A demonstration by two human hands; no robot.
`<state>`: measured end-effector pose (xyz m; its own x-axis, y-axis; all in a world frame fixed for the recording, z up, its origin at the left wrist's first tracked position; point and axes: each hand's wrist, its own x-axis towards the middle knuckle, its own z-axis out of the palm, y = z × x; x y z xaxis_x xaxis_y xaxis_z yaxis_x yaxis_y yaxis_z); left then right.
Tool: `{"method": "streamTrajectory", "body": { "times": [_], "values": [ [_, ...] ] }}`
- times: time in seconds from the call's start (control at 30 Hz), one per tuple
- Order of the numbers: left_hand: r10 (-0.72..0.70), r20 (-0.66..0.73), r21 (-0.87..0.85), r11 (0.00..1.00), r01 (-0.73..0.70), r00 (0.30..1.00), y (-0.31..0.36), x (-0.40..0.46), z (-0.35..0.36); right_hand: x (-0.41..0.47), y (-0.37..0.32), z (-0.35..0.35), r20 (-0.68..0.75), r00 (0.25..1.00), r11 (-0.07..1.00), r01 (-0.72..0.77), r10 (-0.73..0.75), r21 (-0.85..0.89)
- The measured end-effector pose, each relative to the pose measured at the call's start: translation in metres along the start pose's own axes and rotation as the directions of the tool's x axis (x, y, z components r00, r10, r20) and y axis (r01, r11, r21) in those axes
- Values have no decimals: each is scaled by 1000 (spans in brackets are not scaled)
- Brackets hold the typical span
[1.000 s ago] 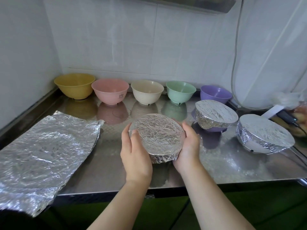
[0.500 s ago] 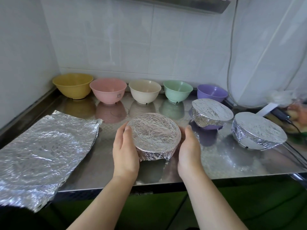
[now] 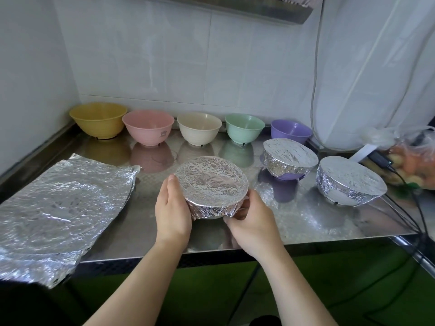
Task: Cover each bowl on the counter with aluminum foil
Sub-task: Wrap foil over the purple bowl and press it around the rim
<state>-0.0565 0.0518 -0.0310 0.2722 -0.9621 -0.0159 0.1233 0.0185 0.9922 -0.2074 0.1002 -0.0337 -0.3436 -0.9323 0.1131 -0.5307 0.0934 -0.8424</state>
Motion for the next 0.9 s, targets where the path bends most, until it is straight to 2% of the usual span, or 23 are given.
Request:
{"method": "streamTrajectory", "body": {
  "times": [0.1, 0.3, 0.5, 0.67, 0.9],
  "values": [
    [13, -7, 31, 999, -13, 1000, -2, 1, 0, -3, 3, 6, -84, 996, 997, 23, -29, -68],
    [34, 1, 30, 999, -34, 999, -2, 0, 1, -10, 6, 15, -117, 989, 973, 67, -94, -220],
    [65, 16, 43, 997, -65, 998, -5, 3, 1, -19, 4, 20, -201, 974, 937, 33, -109, -348],
    [67, 18, 54, 996, -68, 998, -6, 3, 1, -20, 1, 22, -188, 977, 943, 37, -104, -329],
    [83, 25, 47, 995, -84, 996, -8, 5, 1, -12, 4, 26, -250, 963, 941, 9, -99, -339]
  ]
}}
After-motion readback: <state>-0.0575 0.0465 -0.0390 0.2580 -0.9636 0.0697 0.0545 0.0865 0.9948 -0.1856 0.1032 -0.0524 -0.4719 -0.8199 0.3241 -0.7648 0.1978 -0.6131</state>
